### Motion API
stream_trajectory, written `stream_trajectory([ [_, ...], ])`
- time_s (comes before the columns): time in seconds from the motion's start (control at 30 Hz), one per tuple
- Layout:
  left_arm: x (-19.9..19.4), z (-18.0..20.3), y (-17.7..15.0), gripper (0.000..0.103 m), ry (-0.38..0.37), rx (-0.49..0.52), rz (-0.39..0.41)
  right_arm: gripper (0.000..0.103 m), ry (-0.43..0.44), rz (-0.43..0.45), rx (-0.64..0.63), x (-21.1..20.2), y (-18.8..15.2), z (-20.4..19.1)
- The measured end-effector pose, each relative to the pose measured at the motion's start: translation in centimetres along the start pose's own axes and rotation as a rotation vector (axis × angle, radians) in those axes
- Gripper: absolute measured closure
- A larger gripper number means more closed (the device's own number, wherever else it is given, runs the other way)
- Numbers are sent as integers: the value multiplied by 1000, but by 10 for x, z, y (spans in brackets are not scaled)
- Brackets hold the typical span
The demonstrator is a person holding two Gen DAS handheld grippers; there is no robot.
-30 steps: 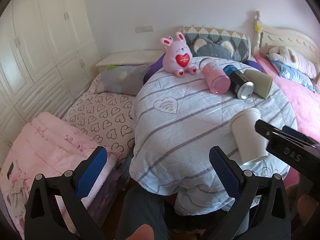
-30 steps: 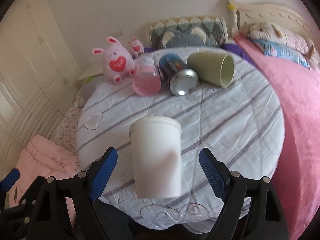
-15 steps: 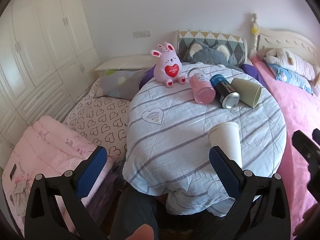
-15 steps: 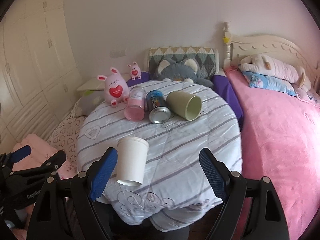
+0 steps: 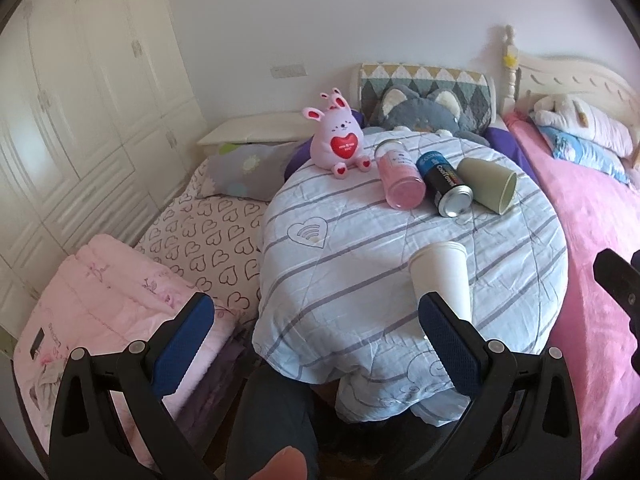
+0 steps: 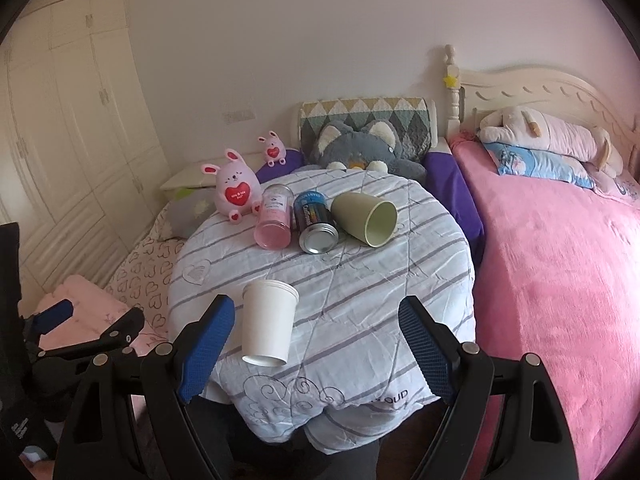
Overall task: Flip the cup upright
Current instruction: 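Move the left gripper toward the upside-down white cup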
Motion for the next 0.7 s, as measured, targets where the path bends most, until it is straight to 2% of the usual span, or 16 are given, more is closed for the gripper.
stream_trajectory([
  [0.4, -2, 12, -2, 0, -27, 1, -11, 18, -17, -4, 5, -3, -2, 10],
  [0.7, 4, 18, -6, 0, -36, -7, -47, 18, -9, -12, 5, -1, -6, 12],
])
Point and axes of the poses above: each gripper's, at about its wrist camera, not at the fingertips, and x roughly the way its jaws point, z to its right, y to its top, the point moved 8 cm from there along x, roughly the way its jaws point, and after that the axes turned 2 degrees about -y, right-handed, at the moved point
